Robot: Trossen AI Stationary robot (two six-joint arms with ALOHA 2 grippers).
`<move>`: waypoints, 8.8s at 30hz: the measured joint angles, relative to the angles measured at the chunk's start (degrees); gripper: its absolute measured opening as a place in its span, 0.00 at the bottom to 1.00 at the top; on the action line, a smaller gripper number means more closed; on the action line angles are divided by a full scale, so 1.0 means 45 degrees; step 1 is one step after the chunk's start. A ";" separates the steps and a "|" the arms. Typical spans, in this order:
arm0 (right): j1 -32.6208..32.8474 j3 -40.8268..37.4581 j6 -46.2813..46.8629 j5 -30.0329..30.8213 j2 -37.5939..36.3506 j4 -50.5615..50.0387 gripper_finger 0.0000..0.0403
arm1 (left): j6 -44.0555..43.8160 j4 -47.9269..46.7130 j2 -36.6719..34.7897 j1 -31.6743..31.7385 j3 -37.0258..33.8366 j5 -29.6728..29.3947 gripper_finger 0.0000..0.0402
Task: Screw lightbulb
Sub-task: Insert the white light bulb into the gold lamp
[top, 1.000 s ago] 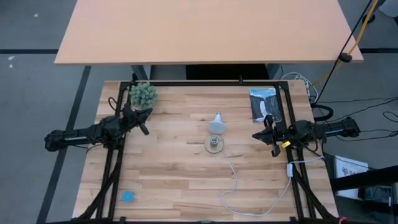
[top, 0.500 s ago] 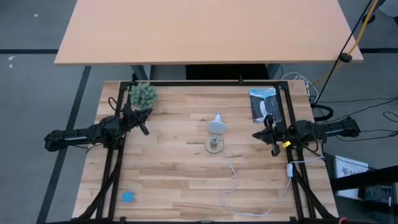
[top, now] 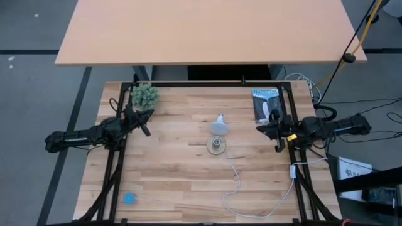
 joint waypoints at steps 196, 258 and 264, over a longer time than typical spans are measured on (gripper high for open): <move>-0.1559 0.3062 0.0087 -0.1719 1.4499 0.8397 0.40 | 0.0307 1.2594 2.0186 -0.1400 0.7782 0.6612 0.65; -0.1386 0.4596 -0.0233 -0.1560 1.4504 0.4083 0.54 | 0.0689 1.1334 2.0181 -0.0903 0.7763 0.7358 0.64; -0.1376 0.5632 -0.0044 -0.1267 1.4646 0.2813 0.53 | 0.1022 1.1334 2.0172 -0.0903 0.7763 0.7433 0.64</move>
